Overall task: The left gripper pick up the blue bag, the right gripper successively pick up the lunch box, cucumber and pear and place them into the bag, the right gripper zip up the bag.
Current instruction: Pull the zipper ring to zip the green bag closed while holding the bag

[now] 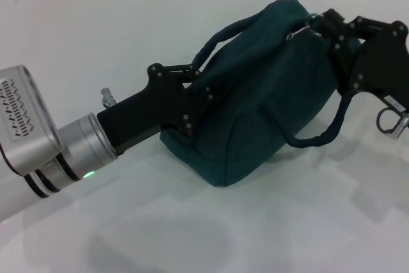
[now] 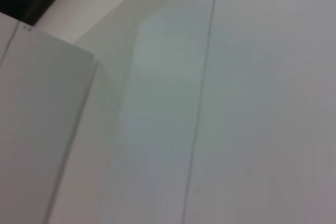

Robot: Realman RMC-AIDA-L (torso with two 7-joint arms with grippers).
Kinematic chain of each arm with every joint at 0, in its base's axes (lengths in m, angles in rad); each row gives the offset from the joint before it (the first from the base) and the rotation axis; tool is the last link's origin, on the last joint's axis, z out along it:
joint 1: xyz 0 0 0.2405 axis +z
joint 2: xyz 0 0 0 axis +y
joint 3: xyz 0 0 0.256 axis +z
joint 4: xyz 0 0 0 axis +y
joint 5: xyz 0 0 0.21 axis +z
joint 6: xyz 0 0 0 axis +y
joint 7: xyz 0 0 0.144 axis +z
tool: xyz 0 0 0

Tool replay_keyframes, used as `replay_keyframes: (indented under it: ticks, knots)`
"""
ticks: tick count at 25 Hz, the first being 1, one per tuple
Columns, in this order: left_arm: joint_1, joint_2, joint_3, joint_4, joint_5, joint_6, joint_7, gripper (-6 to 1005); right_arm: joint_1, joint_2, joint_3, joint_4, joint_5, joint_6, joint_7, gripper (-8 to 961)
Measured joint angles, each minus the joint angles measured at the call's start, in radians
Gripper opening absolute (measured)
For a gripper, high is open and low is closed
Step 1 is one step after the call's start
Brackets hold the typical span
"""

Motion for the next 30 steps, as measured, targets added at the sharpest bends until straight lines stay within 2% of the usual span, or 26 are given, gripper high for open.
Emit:
replay_keyframes:
  ticks: [12, 18, 30]
  knots:
    - [0.007, 0.002, -0.007, 0.002, -0.014, -0.052, 0.034, 100, -0.006, 0.0, 0.004, 0.049, 0.102, -0.011, 0.014, 19]
    - [0.008, 0.004, -0.008, -0.004, -0.063, -0.076, 0.037, 99, -0.009, -0.001, 0.01, 0.085, 0.148, -0.033, 0.03, 19]
    - [-0.002, 0.006, -0.001, 0.0, -0.082, -0.077, 0.03, 70, -0.005, -0.003, 0.009, 0.106, 0.158, -0.027, 0.039, 18]
